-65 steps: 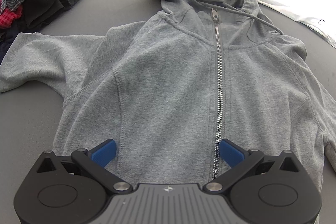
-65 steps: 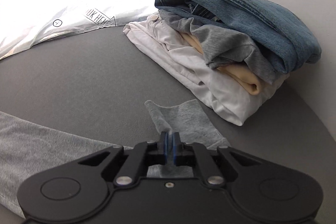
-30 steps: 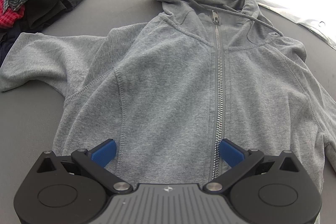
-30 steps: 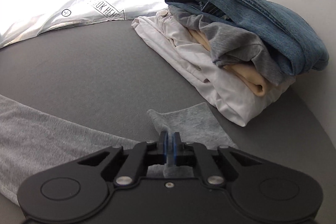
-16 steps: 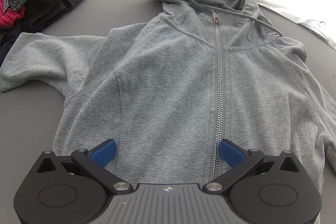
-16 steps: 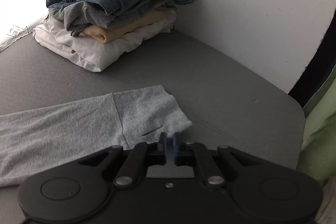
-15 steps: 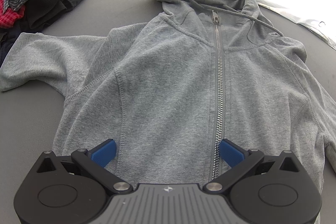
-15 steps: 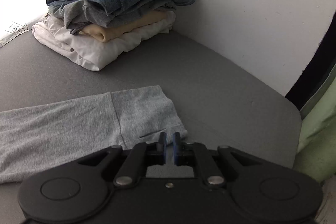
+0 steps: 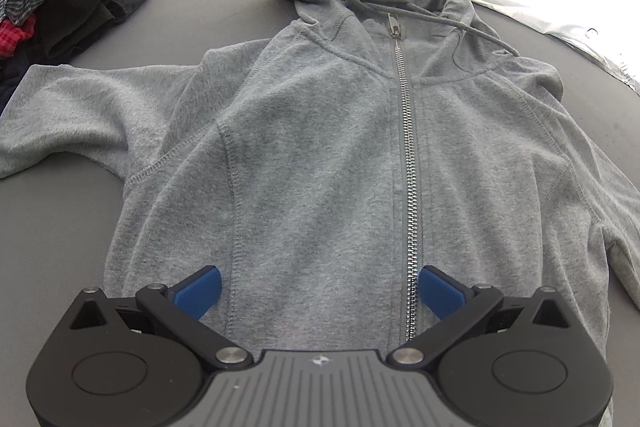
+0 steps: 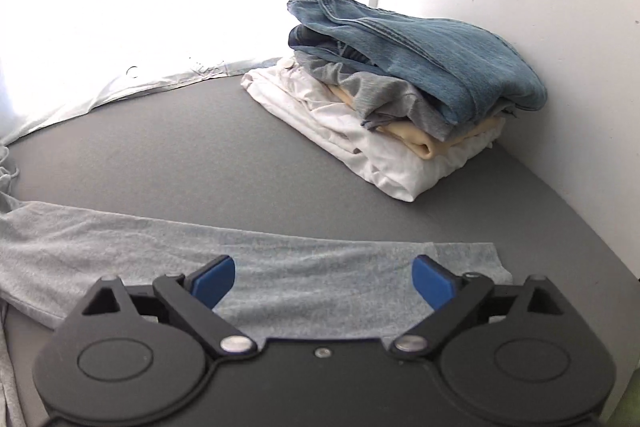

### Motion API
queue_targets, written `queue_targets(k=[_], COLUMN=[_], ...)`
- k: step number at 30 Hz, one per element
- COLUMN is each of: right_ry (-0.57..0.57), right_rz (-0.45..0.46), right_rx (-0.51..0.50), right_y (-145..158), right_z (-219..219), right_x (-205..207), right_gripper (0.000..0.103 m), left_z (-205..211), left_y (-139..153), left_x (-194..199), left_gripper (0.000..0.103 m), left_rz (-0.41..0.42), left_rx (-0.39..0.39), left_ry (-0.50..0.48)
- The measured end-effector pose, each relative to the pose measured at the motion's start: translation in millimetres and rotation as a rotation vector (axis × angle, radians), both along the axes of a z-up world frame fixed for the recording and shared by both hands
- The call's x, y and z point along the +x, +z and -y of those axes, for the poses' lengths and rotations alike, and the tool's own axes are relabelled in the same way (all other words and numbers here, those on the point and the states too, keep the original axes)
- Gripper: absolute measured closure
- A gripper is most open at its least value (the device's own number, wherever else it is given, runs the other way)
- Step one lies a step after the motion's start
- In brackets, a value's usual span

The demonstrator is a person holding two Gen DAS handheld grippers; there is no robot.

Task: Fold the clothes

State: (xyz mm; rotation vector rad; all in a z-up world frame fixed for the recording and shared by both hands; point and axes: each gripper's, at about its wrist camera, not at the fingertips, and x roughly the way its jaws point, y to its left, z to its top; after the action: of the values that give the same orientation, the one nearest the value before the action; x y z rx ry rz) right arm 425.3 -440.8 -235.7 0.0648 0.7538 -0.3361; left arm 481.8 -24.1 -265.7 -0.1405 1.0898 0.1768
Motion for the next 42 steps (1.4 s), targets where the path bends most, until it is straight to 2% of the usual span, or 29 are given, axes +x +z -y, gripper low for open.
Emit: queue_targets(k=[2,6,12,16,20,25,31,37,42], right_ry=[0.088,0.276,0.490,0.552,0.548,0.471,0.436,0.435,0.431], right_rz=[0.025,0.031,0.039,-0.009,-0.028,-0.020,0.062,0.064,0.062], right_rx=[0.041,0.121,0.131,0.127,0.121,0.103,0.050,0.056,0.057], right_y=[2.7,3.2,-3.9,-27.7,-50.5,-75.4,-88.3,-88.5,-88.7], right_z=[-34.3,-102.3,-191.3,-238.4,-267.5,-284.0,-292.5,-291.3,-292.7], right_x=[-0.1,-2.7,-8.2,-6.4,-9.8,-8.4,-10.4,-8.4,-6.1], right_gripper=[0.000,0.000,0.000,0.000,0.000,0.000,0.000,0.000,0.000], left_z=[-13.4,-53.1,-128.2,-177.3,-219.6,-269.0,-302.9,-322.1,-334.4], left_y=[5.3,19.3,40.5,41.4,38.3,34.5,29.2,20.4,9.2], left_x=[-15.2,-50.7,-92.5,-116.0,-129.8,-129.6,-93.2,-47.0,-22.8], left_gripper=[0.000,0.000,0.000,0.000,0.000,0.000,0.000,0.000,0.000], left_rz=[0.025,0.091,0.167,0.188,0.206,0.231,0.262,0.262,0.258], left_rx=[-0.058,-0.173,-0.146,-0.128,-0.108,-0.130,-0.113,-0.078,-0.082], left_ry=[0.019,0.103,0.245,0.329,0.381,0.444,0.427,0.383,0.369])
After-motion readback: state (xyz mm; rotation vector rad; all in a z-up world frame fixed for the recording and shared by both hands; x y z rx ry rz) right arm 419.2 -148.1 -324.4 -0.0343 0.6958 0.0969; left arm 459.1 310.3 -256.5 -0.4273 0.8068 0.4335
